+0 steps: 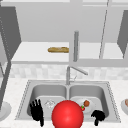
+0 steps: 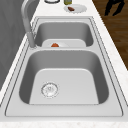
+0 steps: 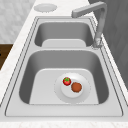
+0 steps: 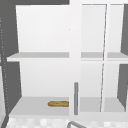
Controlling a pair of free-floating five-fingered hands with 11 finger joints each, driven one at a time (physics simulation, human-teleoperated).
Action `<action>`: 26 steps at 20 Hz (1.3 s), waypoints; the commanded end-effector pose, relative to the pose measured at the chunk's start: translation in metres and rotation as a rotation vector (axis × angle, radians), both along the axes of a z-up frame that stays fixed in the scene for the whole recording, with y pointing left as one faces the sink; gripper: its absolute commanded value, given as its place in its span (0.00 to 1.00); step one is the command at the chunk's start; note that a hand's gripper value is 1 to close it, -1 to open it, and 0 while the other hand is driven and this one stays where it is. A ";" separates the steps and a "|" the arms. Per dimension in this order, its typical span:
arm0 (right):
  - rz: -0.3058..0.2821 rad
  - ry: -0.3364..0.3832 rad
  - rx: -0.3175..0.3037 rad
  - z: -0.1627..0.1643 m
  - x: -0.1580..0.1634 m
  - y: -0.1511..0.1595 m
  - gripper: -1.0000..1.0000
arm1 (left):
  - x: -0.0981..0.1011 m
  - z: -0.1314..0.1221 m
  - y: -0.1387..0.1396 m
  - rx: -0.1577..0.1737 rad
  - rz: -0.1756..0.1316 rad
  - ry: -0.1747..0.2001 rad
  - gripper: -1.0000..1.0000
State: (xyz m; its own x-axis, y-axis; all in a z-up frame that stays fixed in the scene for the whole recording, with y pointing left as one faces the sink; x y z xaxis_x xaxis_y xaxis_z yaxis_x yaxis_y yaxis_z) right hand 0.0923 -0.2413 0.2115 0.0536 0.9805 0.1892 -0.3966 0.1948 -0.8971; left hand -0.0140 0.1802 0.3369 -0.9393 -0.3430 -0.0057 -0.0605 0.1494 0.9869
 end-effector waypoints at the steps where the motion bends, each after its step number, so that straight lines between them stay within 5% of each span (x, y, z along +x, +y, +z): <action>1: 0.000 0.000 0.000 0.000 0.000 0.000 0.50 | 0.010 -0.011 -0.010 0.125 0.000 0.017 0.00; 11: 0.000 0.000 0.000 0.000 0.000 0.000 0.50 | 0.054 -0.055 -0.030 0.180 -0.020 -0.010 0.00; 13: 0.000 0.000 0.000 0.000 0.000 0.000 0.50 | 0.045 -0.064 -0.030 0.181 0.004 -0.030 0.00; 14: 0.000 0.000 0.000 0.000 0.000 0.000 0.50 | 0.047 -0.067 -0.033 0.165 0.004 -0.018 0.00; 15: 0.000 0.000 0.000 0.000 0.000 0.000 0.50 | 0.046 -0.059 -0.030 0.087 0.003 -0.006 0.00; 21: 0.000 0.000 0.000 0.000 0.000 0.000 0.50 | 0.042 -0.063 -0.030 0.087 0.005 -0.006 0.00; 23: 0.000 0.000 0.000 0.000 0.000 0.000 0.50 | 0.043 -0.062 -0.026 0.087 0.011 -0.031 0.00; 26: 0.000 0.000 0.000 0.000 0.000 0.000 0.50 | 0.042 -0.055 -0.022 0.097 -0.067 -0.041 0.00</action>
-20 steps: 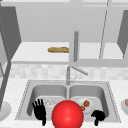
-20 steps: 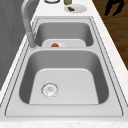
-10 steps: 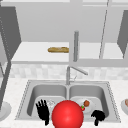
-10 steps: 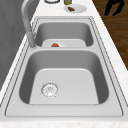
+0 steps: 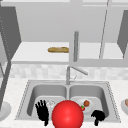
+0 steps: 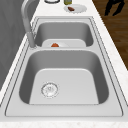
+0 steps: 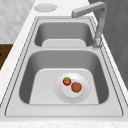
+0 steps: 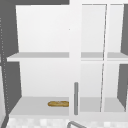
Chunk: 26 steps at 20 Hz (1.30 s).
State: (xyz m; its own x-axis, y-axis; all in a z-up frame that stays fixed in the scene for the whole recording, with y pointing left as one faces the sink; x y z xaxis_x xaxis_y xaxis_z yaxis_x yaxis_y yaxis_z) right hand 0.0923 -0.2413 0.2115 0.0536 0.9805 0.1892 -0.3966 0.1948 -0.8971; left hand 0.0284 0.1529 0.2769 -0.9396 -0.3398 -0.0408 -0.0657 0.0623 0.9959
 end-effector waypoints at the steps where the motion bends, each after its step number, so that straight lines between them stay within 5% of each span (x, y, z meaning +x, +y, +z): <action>1: 0.000 0.000 0.000 0.000 0.000 0.000 0.50 | 0.000 0.009 0.006 0.009 -0.088 -0.030 0.00; 3: 0.000 0.000 0.000 0.000 0.000 0.000 0.50 | 0.000 0.017 0.005 0.015 -0.134 -0.020 0.00; 9: 0.000 0.000 0.000 0.000 0.000 0.000 0.50 | 0.000 0.037 0.005 0.012 -0.200 -0.023 0.00; 18: 0.000 0.000 0.000 0.000 0.000 0.000 0.50 | -0.013 0.074 0.004 0.060 -0.296 0.008 0.00; 19: 0.000 0.000 0.000 0.000 0.000 0.000 0.50 | -0.014 0.078 0.009 0.045 -0.273 0.025 0.00; 26: 0.000 0.000 0.000 0.000 0.000 0.000 0.50 | -0.042 0.119 0.006 0.067 -0.265 0.032 0.00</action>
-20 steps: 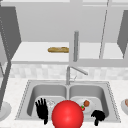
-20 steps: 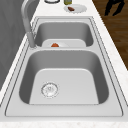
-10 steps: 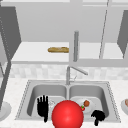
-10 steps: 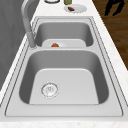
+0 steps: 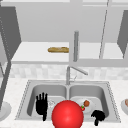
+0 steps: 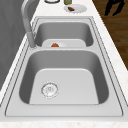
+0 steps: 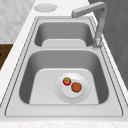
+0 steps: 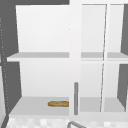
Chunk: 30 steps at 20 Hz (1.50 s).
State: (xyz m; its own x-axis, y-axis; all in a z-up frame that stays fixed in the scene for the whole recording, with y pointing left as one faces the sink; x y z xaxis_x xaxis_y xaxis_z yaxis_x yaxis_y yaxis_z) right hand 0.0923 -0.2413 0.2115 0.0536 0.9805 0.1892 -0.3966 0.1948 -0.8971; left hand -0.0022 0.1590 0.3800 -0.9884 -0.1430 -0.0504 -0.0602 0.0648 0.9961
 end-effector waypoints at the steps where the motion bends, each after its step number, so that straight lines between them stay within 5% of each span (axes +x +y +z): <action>1: 0.000 0.000 0.000 0.000 0.000 0.000 0.50 | -0.015 0.021 0.000 0.058 -0.059 0.039 0.00; 16: 0.000 0.000 0.000 0.000 0.000 0.000 0.50 | -0.061 0.090 0.002 0.058 -0.075 0.082 0.00; 30: 0.000 0.000 0.000 0.000 0.000 0.000 0.50 | -0.064 0.147 0.007 0.024 -0.070 0.148 0.00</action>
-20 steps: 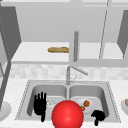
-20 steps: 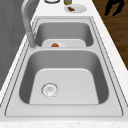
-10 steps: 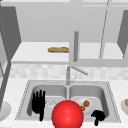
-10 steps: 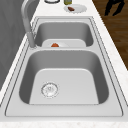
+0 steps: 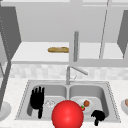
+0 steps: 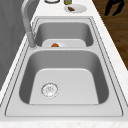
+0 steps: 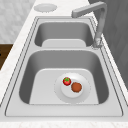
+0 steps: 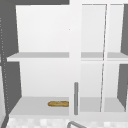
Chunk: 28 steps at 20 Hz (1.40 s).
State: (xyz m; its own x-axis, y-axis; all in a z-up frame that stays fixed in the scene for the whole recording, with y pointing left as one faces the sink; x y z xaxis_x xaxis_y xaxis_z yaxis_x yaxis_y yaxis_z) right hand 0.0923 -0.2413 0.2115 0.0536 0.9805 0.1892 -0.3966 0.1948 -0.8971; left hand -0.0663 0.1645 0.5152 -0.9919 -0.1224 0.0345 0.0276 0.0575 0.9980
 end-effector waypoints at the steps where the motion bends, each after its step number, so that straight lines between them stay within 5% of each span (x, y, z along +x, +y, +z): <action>1: 0.000 0.000 0.000 0.000 0.000 0.000 0.50 | 0.000 0.016 0.002 0.016 -0.050 0.067 0.00; 28: 0.000 0.000 0.000 0.000 0.000 0.000 0.50 | -0.003 0.128 -0.001 0.015 -0.105 0.190 0.00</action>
